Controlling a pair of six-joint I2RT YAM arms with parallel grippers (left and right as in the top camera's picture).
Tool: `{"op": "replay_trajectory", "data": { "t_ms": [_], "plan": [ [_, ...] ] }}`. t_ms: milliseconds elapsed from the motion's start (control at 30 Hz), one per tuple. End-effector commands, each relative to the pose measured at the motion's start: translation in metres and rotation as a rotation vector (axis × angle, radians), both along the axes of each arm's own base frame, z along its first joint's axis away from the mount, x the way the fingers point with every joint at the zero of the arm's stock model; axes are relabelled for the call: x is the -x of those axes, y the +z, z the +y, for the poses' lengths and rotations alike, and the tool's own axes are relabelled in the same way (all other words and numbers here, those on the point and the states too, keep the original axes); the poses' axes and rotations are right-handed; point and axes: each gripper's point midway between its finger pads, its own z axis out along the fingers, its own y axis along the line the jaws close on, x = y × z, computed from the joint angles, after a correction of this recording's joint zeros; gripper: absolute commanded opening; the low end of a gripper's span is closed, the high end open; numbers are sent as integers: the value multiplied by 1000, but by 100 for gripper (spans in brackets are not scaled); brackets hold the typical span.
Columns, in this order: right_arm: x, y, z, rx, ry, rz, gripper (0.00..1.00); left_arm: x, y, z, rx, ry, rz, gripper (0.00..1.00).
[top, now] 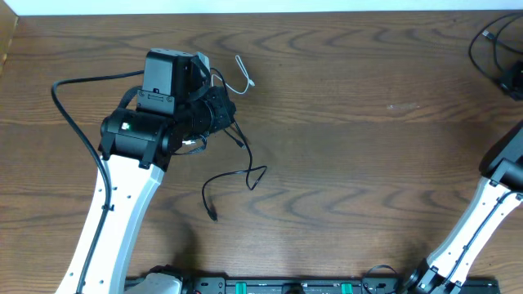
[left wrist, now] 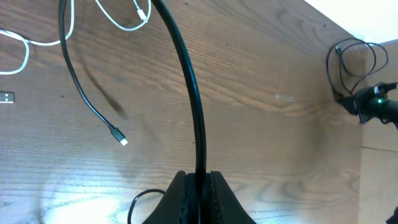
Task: Untangle cables
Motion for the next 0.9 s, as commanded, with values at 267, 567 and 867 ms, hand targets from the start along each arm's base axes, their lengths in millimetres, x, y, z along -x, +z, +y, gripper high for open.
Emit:
{"op": "replay_trajectory", "data": {
  "t_ms": [267,567,867],
  "plan": [
    [-71,20,-43,224,-17,-309,1,-1,0,1,-5,12,-2,8],
    [-97,142,-64,342,-8,-554,1,-1,0,1,-5,12,-2,8],
    [-91,287,27,125,322,-792,33,-1,0,1,-1,16,0,8]
  ]
}}
